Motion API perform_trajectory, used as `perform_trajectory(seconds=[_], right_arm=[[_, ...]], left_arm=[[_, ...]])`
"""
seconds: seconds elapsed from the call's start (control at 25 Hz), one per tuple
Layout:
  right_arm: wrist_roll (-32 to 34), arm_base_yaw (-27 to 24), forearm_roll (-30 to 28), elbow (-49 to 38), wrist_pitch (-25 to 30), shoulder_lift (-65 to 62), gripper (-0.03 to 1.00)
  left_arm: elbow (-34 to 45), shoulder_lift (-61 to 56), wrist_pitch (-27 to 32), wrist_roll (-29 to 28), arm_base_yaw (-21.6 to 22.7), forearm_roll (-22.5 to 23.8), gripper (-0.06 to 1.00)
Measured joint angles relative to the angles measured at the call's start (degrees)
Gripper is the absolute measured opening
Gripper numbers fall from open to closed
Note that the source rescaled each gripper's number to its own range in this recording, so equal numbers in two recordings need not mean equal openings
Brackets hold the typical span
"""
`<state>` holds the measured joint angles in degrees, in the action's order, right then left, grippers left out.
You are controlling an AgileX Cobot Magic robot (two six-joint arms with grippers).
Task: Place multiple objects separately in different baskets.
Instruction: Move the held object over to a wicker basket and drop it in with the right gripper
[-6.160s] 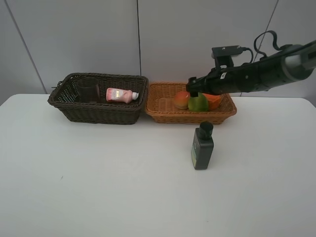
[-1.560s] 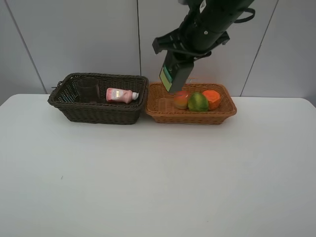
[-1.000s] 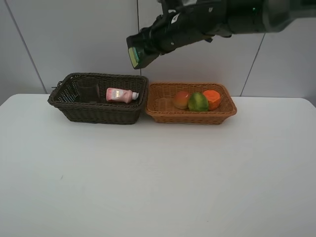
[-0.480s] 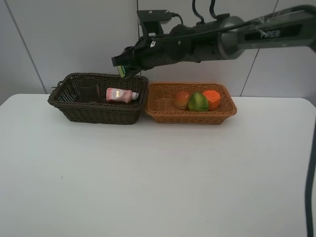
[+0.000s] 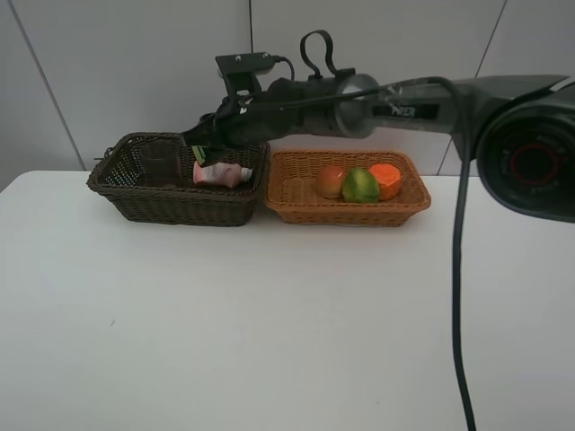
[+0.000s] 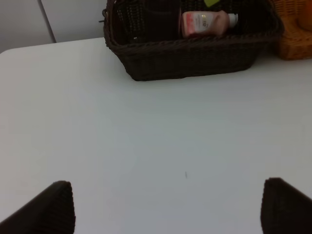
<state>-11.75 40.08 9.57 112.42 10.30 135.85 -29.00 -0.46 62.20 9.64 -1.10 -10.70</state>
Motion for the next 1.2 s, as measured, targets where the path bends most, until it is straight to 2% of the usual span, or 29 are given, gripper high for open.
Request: perform_trajectory(seconds=[0.56, 1.0, 1.08, 1.2], right_arm=[[0.0, 0.0, 0.0, 0.3, 1.9, 3.8, 0.0], [0.0, 0.0, 0.0, 0.3, 1.4, 3.8, 0.02], [0.0, 0.0, 0.0, 0.5, 0.6, 3.8, 0.21], [0.0, 0.0, 0.0, 0.7, -1.2, 3.7, 0.74]], left_arm=[[0.0, 0.0, 0.0, 0.0, 0.0, 0.0, 0.94], [0.0, 0.0, 0.0, 0.0, 0.0, 0.0, 0.94], [0.0, 0.0, 0.0, 0.0, 0.0, 0.0, 0.94], [0.0, 0.0, 0.0, 0.0, 0.0, 0.0, 0.94]])
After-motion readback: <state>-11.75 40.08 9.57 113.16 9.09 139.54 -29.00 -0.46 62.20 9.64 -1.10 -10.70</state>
